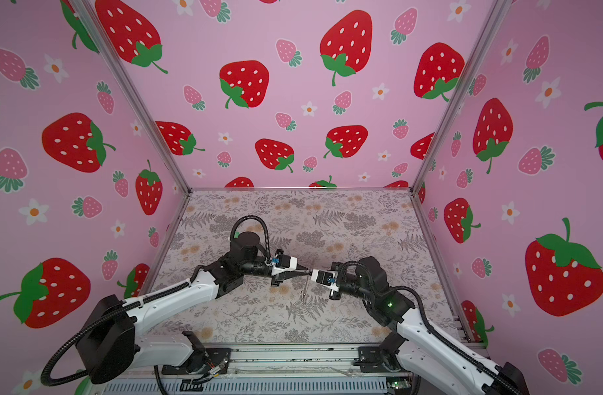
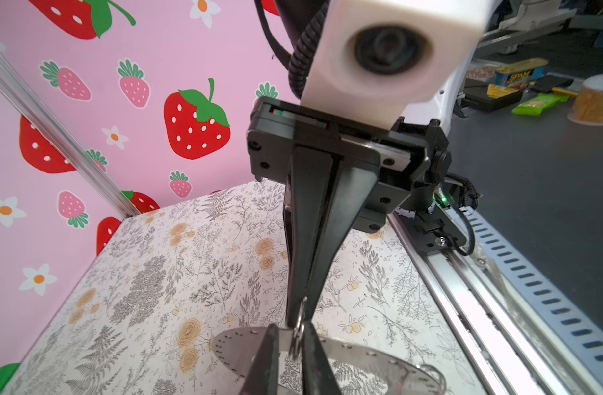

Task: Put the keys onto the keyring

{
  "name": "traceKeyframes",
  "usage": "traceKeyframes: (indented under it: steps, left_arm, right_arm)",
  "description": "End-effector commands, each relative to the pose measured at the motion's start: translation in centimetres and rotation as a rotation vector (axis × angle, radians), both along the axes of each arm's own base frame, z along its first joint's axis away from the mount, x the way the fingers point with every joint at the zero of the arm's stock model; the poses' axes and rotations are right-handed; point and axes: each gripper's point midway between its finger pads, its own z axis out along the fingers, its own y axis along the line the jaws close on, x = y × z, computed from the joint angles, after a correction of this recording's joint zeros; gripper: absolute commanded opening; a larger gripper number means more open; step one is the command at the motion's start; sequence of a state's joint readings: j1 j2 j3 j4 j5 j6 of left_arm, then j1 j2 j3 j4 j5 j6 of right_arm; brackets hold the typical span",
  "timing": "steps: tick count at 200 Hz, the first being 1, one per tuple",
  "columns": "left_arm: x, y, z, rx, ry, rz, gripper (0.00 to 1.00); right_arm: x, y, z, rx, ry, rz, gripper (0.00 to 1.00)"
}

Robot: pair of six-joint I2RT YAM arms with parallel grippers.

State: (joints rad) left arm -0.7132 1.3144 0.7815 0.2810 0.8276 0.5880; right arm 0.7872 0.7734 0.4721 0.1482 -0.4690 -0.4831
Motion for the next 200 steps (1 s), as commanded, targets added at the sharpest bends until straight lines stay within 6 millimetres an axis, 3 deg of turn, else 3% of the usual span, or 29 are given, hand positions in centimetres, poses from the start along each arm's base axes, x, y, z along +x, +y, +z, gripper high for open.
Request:
traceKeyframes:
  steps: [1,36,66,101,137,169,200]
  left_arm:
    - [-0.1,-0.1,1.3,-0.014,-0.035,-0.009,0.37]
    - [1.1,1.3,1.7,-0.016,-0.026,0.101,0.49]
    - [2.1,2.3,2.3,-0.036,0.071,0.168,0.50]
    - [3.1,2.3,1.5,-0.019,0.125,0.223,0.50]
    - [5.7,3.0,0.6,0.028,0.228,0.370,0.48]
    - [8.3,6.7,-0.8,0.052,0.381,0.534,0.44]
    - [11.6,12.7,-3.2,0.103,0.552,0.831,0.40]
  right_arm:
    - [0.2,0.2,1.9,0.043,-0.039,0.003,0.00]
    - [0.8,0.0,1.5,0.029,-0.055,-0.029,0.00]
    - [1.3,-0.1,0.8,0.003,-0.094,-0.048,0.00]
    - [2.0,-0.3,0.6,0.000,-0.172,-0.085,0.00]
    - [3.0,-0.3,-0.2,-0.046,-0.183,-0.121,0.00]
    - [3.0,-0.2,-1.3,-0.072,-0.166,-0.114,0.00]
    - [2.9,-0.2,-1.8,-0.084,-0.169,-0.106,0.00]
